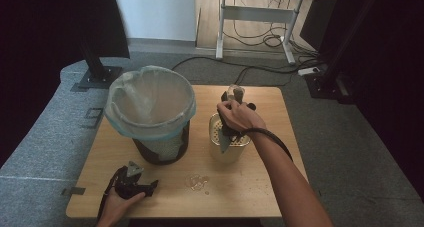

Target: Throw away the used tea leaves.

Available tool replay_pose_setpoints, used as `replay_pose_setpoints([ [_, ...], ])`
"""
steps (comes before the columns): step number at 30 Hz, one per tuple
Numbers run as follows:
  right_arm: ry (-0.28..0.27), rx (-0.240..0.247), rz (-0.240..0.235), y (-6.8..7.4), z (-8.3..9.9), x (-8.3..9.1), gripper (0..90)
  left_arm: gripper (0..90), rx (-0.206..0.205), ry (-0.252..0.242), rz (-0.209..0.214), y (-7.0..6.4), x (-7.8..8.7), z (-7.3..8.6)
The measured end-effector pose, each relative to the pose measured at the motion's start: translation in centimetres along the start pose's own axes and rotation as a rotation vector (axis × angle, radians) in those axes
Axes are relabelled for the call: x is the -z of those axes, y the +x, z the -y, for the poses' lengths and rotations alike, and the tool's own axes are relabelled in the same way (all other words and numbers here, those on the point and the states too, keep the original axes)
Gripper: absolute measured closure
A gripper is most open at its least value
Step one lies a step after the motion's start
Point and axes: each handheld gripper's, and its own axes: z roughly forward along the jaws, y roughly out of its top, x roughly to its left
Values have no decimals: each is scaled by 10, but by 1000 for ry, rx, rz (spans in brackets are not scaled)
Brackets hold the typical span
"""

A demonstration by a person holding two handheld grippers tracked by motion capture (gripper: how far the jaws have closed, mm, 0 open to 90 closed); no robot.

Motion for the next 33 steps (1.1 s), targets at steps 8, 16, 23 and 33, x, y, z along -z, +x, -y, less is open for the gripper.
replay_pose_setpoints([
  [8,34,-113,-7,-3,7,2,459,106,4,4,-3,0,-1,-1],
  [16,84,-96,-50,-5,15,-5,468,107,4,7,0,1,1,0],
  [23,52,-35,-59,-8,-1,-3,514,106,5,10,-4,0,1,0],
  [33,54,-111,-64,-13,2,-2,511,102,3,14,-3,0,1,0],
])
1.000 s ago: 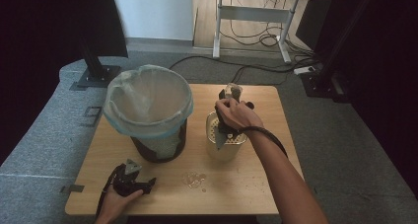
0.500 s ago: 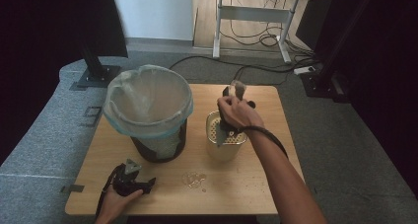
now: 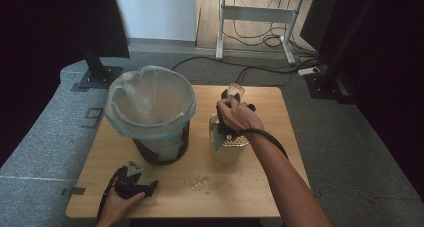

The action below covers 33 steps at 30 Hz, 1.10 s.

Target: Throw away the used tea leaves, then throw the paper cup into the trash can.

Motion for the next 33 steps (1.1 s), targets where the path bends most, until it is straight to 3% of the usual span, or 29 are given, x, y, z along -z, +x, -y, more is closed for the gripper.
replay_pose_setpoints([
  [2,-22,8,-6,4,2,1,508,101,0,1,1,0,0,0],
  [4,-28,-134,-75,0,7,2,509,100,-1,2,1,0,0,0],
  [6,-33,-243,-126,0,12,1,505,97,0,1,0,0,-1,-1],
  [10,-76,-594,-239,0,23,3,502,93,0,1,-1,0,-1,-1],
  [13,-119,-902,-321,-1,34,4,501,93,0,3,-1,0,-1,-1],
  [18,-214,-1257,-420,2,45,9,498,94,1,2,-2,0,-1,-1],
  [22,-280,-1602,-504,6,61,9,498,94,2,1,-4,0,-1,-1],
  [25,-349,-1852,-537,6,78,10,498,95,4,1,-5,-1,-1,-1],
  [28,-412,-1996,-527,1,92,13,497,95,4,0,-5,-1,-1,-1],
  [31,-470,-2104,-508,-9,107,16,497,94,3,0,-5,0,-1,-1],
  [33,-504,-2143,-496,-16,115,18,496,93,4,1,-4,0,-2,-1],
])
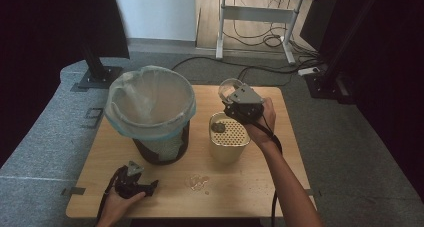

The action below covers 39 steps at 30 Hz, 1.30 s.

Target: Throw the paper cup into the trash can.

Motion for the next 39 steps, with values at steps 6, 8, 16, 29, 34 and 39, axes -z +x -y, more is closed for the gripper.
replay_pose_setpoints([
  [6,-107,-132,-110,7,-42,5,491,94,-2,-2,1,0,0,0],
  [8,-135,-159,-151,14,-60,3,488,95,-2,-2,2,0,0,0],
  [16,-161,-149,-295,54,-127,-30,466,95,-6,-3,6,0,0,1],
  [29,54,-146,-355,99,-155,-106,128,95,-17,1,15,1,2,2],
  [34,60,-152,-342,95,-149,-106,114,94,-17,1,16,1,2,2],
  [39,44,-153,-327,82,-139,-91,118,94,-16,1,15,1,2,2],
])
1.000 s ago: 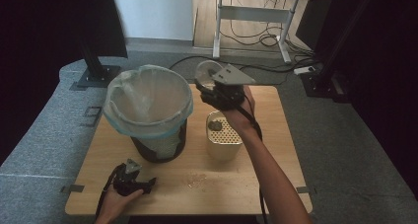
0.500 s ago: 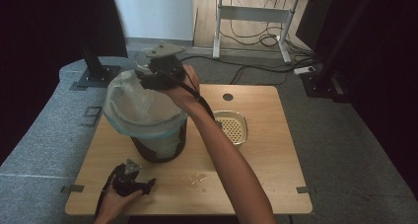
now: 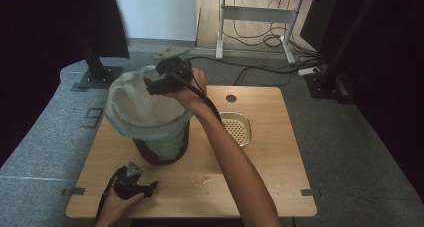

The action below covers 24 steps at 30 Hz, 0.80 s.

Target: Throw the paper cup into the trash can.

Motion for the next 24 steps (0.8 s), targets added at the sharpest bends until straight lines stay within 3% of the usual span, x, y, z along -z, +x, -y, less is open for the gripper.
replay_pose_setpoints([
  [7,-75,-22,13,-20,33,51,146,95,5,-4,-4,-1,0,1],
  [8,-75,-22,13,-20,33,51,146,95,5,-4,-4,-1,0,1],
  [9,-101,-30,17,-27,53,71,163,95,7,-6,-5,-1,0,1],
  [11,-122,-43,14,-32,70,85,183,95,8,-5,-7,-1,0,1],
  [12,-122,-43,14,-32,70,85,183,95,8,-5,-7,-1,0,1],
  [13,-139,-67,14,-39,91,102,195,94,9,-4,-8,-1,0,0],
  [20,-180,-132,41,-51,155,139,230,94,13,-4,-12,-1,-1,0],
  [24,-193,-182,59,-52,197,151,250,94,13,-5,-13,0,-1,-1],
])
